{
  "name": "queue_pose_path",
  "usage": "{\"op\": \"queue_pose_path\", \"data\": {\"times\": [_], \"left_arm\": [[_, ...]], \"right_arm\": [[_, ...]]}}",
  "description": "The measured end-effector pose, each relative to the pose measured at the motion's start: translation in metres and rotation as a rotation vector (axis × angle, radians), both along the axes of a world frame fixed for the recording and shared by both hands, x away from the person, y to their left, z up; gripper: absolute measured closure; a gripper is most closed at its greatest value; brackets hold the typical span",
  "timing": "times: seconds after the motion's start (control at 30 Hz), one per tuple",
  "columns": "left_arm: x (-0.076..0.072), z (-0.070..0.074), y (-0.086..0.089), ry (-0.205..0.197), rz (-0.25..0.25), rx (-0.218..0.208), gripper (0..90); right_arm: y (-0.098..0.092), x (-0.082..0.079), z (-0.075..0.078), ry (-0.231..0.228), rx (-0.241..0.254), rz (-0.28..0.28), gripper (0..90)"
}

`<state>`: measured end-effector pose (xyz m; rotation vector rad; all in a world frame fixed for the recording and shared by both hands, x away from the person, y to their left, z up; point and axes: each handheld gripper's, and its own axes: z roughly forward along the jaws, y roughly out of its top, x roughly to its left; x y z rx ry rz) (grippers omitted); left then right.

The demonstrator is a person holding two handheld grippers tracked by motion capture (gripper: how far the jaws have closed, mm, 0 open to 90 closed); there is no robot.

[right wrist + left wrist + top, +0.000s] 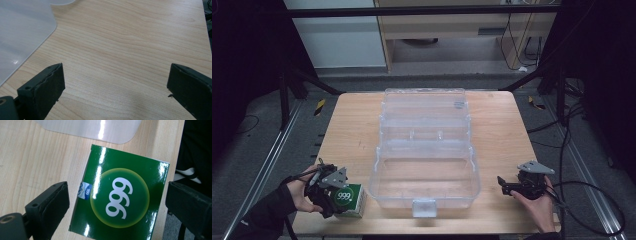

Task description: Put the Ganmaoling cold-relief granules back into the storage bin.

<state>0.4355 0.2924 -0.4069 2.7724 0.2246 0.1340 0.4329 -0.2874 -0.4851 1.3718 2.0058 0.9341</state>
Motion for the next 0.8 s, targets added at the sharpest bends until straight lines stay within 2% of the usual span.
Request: {"op": "queue_pose_path", "data": {"times": [0.13,0.3,0.5,0.53,0.8], "left_arm": [[0.001,-0.005,-0.002,0.013,-0.005,0.011,4.8],[0.003,-0.011,-0.005,0.023,-0.019,0.045,5.1],[0.004,-0.016,-0.008,0.036,-0.021,0.053,5.0],[0.005,-0.017,-0.009,0.034,-0.029,0.066,5.0],[0.007,-0.023,-0.012,0.050,-0.044,0.090,5.4]], "right_arm": [[0.000,0.000,0.000,0.007,0.001,0.000,1.7],[0.001,0.000,-0.001,0.011,-0.005,0.004,1.6],[0.001,0.000,-0.001,0.011,-0.017,0.008,1.6],[0.001,0.001,-0.002,0.012,-0.021,0.011,1.6],[0.002,0.001,-0.002,0.021,-0.023,0.016,1.5]]}}
